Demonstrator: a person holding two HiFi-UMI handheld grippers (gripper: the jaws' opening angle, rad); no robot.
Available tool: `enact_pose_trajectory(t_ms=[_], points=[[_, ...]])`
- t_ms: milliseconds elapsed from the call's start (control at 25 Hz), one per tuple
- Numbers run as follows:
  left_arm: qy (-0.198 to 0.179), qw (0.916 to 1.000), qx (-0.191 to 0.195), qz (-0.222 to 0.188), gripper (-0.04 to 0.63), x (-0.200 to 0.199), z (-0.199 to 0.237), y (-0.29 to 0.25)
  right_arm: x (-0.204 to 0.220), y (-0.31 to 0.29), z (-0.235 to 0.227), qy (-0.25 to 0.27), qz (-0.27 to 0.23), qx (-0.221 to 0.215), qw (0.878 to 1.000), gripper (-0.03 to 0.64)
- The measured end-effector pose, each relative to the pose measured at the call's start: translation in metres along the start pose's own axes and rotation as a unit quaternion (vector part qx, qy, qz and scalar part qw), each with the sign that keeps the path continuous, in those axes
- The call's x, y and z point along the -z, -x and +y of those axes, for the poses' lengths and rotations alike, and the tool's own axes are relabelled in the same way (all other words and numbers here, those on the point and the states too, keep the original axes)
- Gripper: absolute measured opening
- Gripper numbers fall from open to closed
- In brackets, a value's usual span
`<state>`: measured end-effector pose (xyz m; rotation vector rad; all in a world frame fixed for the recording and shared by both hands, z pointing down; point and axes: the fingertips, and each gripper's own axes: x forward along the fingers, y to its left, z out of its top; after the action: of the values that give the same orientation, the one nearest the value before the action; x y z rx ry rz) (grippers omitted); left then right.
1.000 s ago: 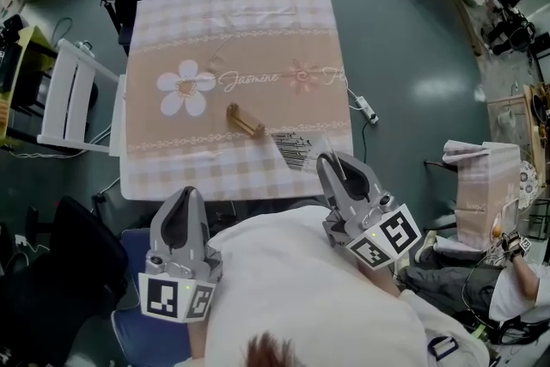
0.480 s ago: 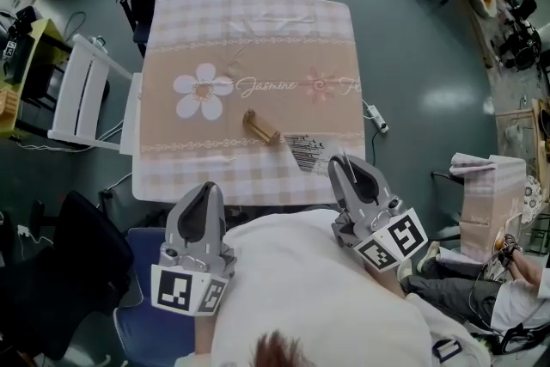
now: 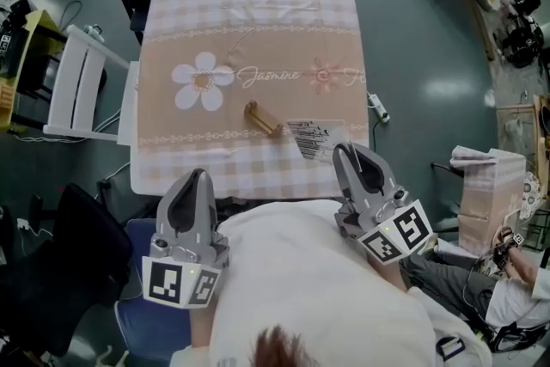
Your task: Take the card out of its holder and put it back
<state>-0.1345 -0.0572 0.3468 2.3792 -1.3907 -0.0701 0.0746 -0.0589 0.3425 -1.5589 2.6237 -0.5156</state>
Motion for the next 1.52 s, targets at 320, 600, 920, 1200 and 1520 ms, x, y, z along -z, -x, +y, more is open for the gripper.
enact_pose_trajectory(t_ms=[320,600,920,1200,1520], points=[[0.009,0.9999,-0.004,0.007,0.000,0.002,0.009,-0.003,0.003,-0.008,0.003,-0.002,0.006,-0.001,1.000,0.015],[0.014,0.9999,0.004,0.007,0.000,0.001,0.013,-0.002,0.001,-0.006,0.006,0.006,0.008,0.009,1.000,0.015],[0.022,0.9997,-0.004,-0.005,0.000,-0.001,0.019,0.004,-0.001,-0.010,0.011,0.016,0.015,0.002,1.000,0.015],[0.027,0.9993,-0.025,-0.007,0.000,0.001,0.029,0.015,-0.002,-0.036,0.011,0.049,0.019,-0.035,0.998,0.015],[0.022,0.9992,-0.032,-0.010,0.000,-0.004,0.030,0.021,0.015,-0.073,0.009,0.094,0.036,-0.062,0.993,0.017]])
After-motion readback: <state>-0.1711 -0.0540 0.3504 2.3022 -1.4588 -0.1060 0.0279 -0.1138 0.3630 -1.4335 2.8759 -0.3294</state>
